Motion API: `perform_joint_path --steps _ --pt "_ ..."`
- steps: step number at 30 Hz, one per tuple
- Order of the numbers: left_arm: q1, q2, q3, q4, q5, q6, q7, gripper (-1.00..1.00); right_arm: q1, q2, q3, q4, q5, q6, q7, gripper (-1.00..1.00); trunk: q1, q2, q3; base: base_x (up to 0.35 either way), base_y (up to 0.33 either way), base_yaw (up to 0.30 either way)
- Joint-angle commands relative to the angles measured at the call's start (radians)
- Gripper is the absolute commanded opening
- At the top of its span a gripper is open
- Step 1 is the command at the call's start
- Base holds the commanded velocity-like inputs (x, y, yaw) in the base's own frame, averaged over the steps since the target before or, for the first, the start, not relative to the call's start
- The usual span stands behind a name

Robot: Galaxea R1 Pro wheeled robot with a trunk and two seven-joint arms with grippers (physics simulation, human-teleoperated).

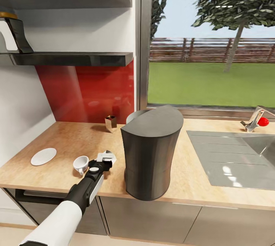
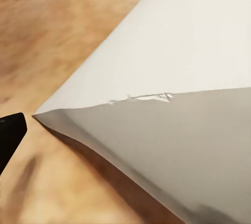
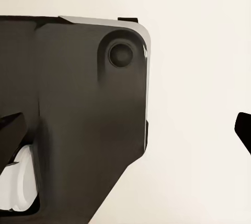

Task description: Set up a coffee station on the kitchen countertop: keep the coffee maker on the countertop, move the bottle of coffee from the kitchen shelf to the counter next to the coffee maker, place a paper coffee filter on top of the coffee maker, put the saucer next to the coffee maker with the coffee cup on the saucer, and place the electric kettle next to the coffee maker.

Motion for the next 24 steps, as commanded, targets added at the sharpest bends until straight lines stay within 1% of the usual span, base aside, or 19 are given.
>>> perform_joint_path --steps 1,23,24 --pt "-0.001 0.001 -0.004 -0.002 -0.002 0.008 0.006 1.00 -0.001 0.000 0.001 0.001 0.001 -0.003 0.000 1.00 0.001 -0.002 -0.002 0.000 0.000 0.000" --pt "-0.002 0.001 -0.003 0.007 -0.003 0.010 0.004 1.00 -0.001 0.001 0.002 0.001 0.004 -0.003 0.003 1.00 0.001 -0.002 -0.002 0.000 0.000 0.000" --pt "-0.002 0.001 -0.003 0.007 -0.003 0.010 0.004 -1.00 -0.001 0.001 0.002 0.001 0.004 -0.003 0.003 1.00 0.001 -0.002 -0.002 0.000 0.000 0.000"
